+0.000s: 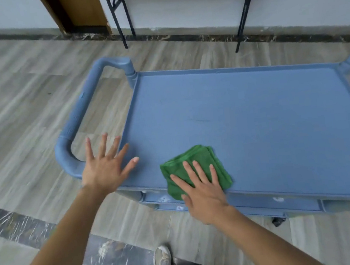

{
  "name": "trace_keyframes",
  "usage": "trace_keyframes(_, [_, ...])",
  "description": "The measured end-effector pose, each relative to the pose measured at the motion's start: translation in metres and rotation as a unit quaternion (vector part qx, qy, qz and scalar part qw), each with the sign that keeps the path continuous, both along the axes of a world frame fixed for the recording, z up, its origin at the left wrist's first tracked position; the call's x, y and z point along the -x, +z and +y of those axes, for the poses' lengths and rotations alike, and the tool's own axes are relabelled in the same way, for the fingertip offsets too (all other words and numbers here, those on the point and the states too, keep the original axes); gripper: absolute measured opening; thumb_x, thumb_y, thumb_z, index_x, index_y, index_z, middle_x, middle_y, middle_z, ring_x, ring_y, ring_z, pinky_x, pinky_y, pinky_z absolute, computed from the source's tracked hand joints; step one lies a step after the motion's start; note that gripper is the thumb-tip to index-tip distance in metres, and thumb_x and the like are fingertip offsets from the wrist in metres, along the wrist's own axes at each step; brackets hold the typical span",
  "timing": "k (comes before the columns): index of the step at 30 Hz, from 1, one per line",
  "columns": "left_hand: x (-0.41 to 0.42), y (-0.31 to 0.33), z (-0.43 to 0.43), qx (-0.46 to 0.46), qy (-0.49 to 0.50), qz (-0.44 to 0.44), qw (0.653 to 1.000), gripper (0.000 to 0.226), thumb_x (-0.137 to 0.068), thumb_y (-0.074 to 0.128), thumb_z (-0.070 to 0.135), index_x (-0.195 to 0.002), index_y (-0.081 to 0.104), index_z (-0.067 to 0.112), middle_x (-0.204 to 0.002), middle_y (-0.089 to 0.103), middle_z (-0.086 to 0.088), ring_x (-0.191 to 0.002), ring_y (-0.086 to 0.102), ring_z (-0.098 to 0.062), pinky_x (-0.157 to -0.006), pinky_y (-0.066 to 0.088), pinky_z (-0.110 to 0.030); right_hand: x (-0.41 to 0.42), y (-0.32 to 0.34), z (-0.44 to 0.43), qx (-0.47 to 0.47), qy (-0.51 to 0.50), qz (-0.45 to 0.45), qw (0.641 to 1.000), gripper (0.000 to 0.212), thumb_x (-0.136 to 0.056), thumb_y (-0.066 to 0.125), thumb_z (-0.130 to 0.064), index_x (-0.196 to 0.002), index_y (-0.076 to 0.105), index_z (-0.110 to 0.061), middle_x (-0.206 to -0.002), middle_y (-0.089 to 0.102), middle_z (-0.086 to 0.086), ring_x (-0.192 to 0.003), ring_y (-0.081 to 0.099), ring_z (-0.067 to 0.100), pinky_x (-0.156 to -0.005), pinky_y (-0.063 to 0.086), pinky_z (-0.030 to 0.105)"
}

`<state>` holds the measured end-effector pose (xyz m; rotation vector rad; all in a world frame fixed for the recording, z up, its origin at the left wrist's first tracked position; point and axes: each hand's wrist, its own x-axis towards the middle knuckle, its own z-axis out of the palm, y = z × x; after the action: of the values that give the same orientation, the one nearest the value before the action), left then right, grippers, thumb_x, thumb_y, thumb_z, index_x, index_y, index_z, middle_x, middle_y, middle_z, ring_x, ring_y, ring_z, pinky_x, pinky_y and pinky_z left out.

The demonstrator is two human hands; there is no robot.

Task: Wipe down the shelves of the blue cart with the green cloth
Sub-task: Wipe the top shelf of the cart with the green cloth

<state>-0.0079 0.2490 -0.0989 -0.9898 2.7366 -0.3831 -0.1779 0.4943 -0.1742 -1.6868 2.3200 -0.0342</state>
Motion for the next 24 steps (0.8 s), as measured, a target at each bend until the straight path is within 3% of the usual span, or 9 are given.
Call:
trace_keyframes(3, [-0.002, 0.002, -0.006, -0.003, -0.028, -0.003, 1.0, 0.09, -0.085, 0.006, 0.086, -0.151, 0.041, 0.035, -0.165, 0.024, 0.005, -0.155, 0.005, -0.028, -0.118, -0.013, -0.06, 0.046, 0.002, 0.057, -0.023, -0.023, 0.027, 0.999, 0.068, -0.102, 0.033, -0.048, -0.153, -0.011, -0.052, -0.166, -0.024, -0.002, -0.153, -0.019, 0.029, -0.116, -0.015, 0.065])
trace_keyframes(6, [-0.003, 0.001, -0.022, -0.018, -0.065, 0.023, 0.997, 0.088, -0.083, 0.019, 0.088, -0.145, 0.05, 0.033, -0.161, 0.034, 0.004, -0.154, 0.007, -0.022, -0.118, -0.017, -0.05, 0.088, 0.007, 0.112, -0.043, -0.079, 0.05, 0.995, 0.07, -0.102, 0.041, -0.048, -0.155, -0.005, -0.052, -0.169, -0.012, -0.001, -0.155, -0.007, 0.032, -0.117, -0.004, 0.069])
trace_keyframes(10, [0.002, -0.018, -0.051, 0.015, -0.051, -0.003, 0.999, 0.079, -0.083, 0.033, 0.087, -0.14, 0.054, 0.038, -0.158, 0.039, 0.007, -0.147, -0.024, -0.001, -0.117, -0.023, -0.047, 0.136, 0.008, 0.167, -0.064, -0.109, 0.08, 0.989, 0.071, -0.103, 0.039, -0.052, -0.149, -0.015, -0.054, -0.167, -0.013, -0.003, -0.155, -0.004, 0.031, -0.117, 0.004, 0.069])
trace_keyframes(15, [0.003, -0.036, -0.077, 0.0, -0.031, -0.018, 0.999, 0.061, -0.084, 0.043, 0.082, -0.139, 0.044, 0.055, -0.157, 0.039, 0.012, -0.152, -0.011, -0.005, -0.119, -0.016, -0.052, 0.19, 0.013, 0.232, -0.135, -0.13, 0.117, 0.975, 0.064, -0.099, 0.01, -0.059, -0.137, -0.04, -0.055, -0.153, -0.046, -0.004, -0.148, -0.03, 0.027, -0.119, -0.002, 0.067])
trace_keyframes(18, [-0.001, -0.043, -0.085, 0.018, -0.042, -0.015, 0.999, 0.056, -0.086, 0.043, 0.08, -0.138, 0.037, 0.062, -0.157, 0.039, 0.014, -0.153, -0.004, -0.007, -0.119, -0.014, -0.052, 0.225, 0.019, 0.273, -0.164, -0.147, 0.128, 0.967, 0.063, -0.096, 0.008, -0.062, -0.135, -0.041, -0.058, -0.152, -0.049, -0.003, -0.148, -0.032, 0.027, -0.121, 0.001, 0.065])
trace_keyframes(20, [-0.001, -0.044, -0.086, 0.028, -0.05, -0.008, 0.998, 0.054, -0.087, 0.044, 0.078, -0.137, 0.029, 0.065, -0.155, 0.043, 0.013, -0.152, -0.008, -0.004, -0.12, -0.014, -0.05, 0.244, 0.02, 0.304, -0.155, -0.168, 0.126, 0.965, 0.059, -0.095, 0.004, -0.066, -0.142, -0.031, -0.059, -0.16, -0.038, 0.003, -0.152, -0.023, 0.031, -0.12, 0.011, 0.064])
trace_keyframes(22, [0.001, -0.041, -0.082, 0.03, -0.051, 0.013, 0.998, 0.055, -0.088, 0.041, 0.078, -0.14, 0.035, 0.06, -0.153, 0.045, 0.01, -0.149, -0.014, 0.0, -0.119, -0.016, -0.047, 0.255, 0.026, 0.325, -0.119, -0.178, 0.13, 0.968, 0.065, -0.095, -0.003, -0.069, -0.156, -0.002, -0.048, -0.168, -0.001, 0.018, -0.153, 0.008, 0.044, -0.112, 0.031, 0.066])
trace_keyframes(24, [0.004, -0.036, -0.075, 0.029, -0.051, 0.03, 0.998, 0.061, -0.089, 0.037, 0.079, -0.141, 0.047, 0.048, -0.152, 0.048, 0.009, -0.15, -0.013, -0.001, -0.118, -0.019, -0.043, 0.265, 0.023, 0.333, -0.094, -0.177, 0.153, 0.968, 0.065, -0.099, 0.003, -0.065, -0.156, 0.021, -0.041, -0.159, 0.029, 0.027, -0.142, 0.032, 0.053, -0.1, 0.044, 0.066])
